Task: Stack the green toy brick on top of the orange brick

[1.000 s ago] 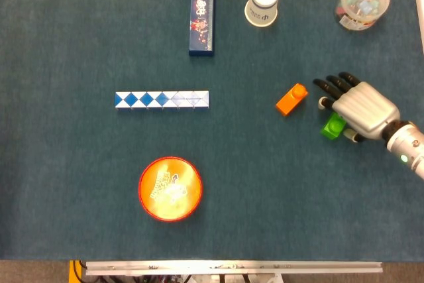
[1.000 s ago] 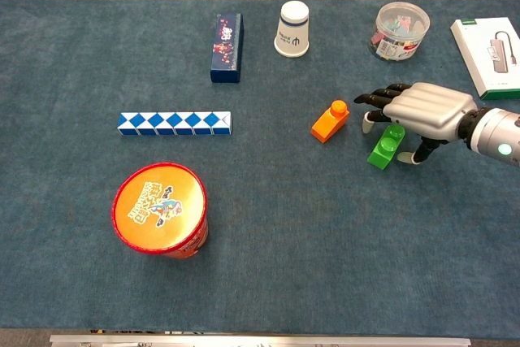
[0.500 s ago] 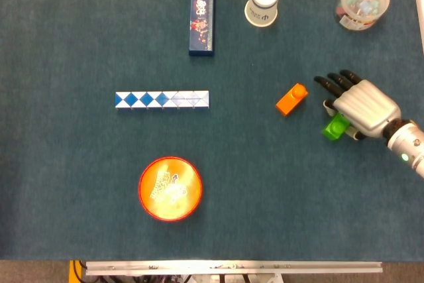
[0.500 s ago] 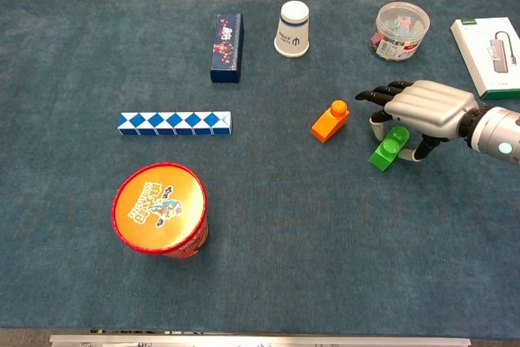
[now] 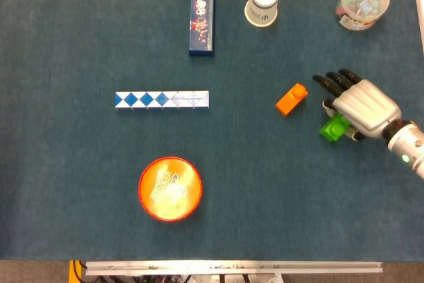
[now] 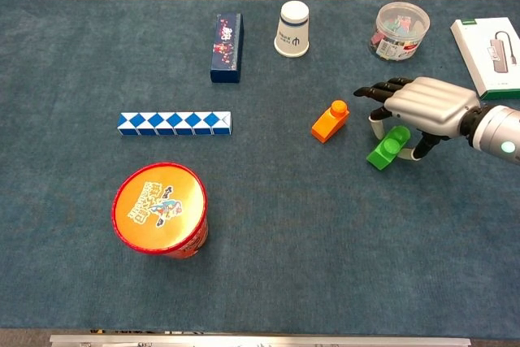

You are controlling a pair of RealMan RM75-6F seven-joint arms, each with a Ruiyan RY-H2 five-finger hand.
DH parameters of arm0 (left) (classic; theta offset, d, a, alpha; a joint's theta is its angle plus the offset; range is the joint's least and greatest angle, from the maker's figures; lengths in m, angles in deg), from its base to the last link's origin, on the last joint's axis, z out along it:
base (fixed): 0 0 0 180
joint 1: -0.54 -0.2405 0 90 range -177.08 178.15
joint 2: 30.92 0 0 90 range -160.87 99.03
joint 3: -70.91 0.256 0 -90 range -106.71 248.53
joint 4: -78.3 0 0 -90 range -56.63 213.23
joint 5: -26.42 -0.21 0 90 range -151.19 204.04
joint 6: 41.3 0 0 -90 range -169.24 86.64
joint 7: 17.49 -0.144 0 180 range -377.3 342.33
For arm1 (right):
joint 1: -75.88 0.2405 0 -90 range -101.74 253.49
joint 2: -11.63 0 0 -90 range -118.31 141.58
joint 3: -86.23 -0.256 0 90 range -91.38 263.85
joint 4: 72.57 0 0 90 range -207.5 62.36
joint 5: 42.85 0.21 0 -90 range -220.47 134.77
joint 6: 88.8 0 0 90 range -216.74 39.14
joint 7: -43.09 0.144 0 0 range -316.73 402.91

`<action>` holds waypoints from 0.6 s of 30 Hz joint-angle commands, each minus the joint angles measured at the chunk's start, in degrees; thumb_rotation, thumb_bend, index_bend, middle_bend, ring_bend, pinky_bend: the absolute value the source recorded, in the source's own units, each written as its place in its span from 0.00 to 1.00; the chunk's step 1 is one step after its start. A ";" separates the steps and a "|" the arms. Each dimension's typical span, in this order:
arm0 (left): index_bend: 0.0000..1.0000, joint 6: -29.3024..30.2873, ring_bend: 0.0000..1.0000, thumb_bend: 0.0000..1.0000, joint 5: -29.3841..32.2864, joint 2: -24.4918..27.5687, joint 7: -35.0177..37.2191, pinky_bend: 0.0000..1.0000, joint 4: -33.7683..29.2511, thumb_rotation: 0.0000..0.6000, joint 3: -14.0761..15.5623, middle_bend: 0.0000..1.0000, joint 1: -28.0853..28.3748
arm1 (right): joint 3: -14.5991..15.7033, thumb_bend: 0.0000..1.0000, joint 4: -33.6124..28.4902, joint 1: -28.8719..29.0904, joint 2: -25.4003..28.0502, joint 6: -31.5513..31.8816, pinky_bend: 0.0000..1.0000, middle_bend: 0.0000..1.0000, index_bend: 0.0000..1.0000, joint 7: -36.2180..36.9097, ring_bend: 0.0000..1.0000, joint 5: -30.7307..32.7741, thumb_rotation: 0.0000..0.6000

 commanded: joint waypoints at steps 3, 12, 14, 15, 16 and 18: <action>0.50 0.07 0.34 0.06 0.09 0.04 -0.08 0.43 -0.03 1.00 -0.08 0.51 -0.02 | -0.91 0.23 -2.16 0.21 1.50 1.55 0.09 0.01 0.62 1.32 0.00 -0.90 1.00; 0.50 0.18 0.34 0.06 0.23 0.35 0.19 0.43 -0.15 1.00 -0.20 0.51 -0.12 | -3.79 0.23 -6.25 1.89 3.10 2.98 0.09 0.02 0.62 -1.31 0.00 -0.52 1.00; 0.50 0.15 0.34 0.06 0.26 0.43 0.28 0.43 -0.16 1.00 -0.21 0.51 -0.12 | -4.38 0.23 -6.92 2.42 2.99 2.86 0.09 0.02 0.62 -2.09 0.00 -0.19 1.00; 0.50 0.14 0.34 0.06 0.27 0.48 0.43 0.43 -0.19 1.00 -0.23 0.51 -0.13 | -4.73 0.23 -7.18 2.79 2.81 2.69 0.09 0.02 0.62 -2.62 0.00 0.09 1.00; 0.50 0.11 0.34 0.06 0.28 0.54 0.53 0.43 -0.21 1.00 -0.23 0.51 -0.13 | -4.98 0.23 -7.29 3.08 2.60 2.52 0.09 0.02 0.62 -3.03 0.00 0.33 1.00; 0.50 0.10 0.34 0.06 0.28 0.68 0.71 0.43 -0.24 1.00 -0.25 0.51 -0.15 | -5.45 0.23 -7.25 3.74 2.04 1.96 0.09 0.02 0.62 -3.99 0.00 1.07 1.00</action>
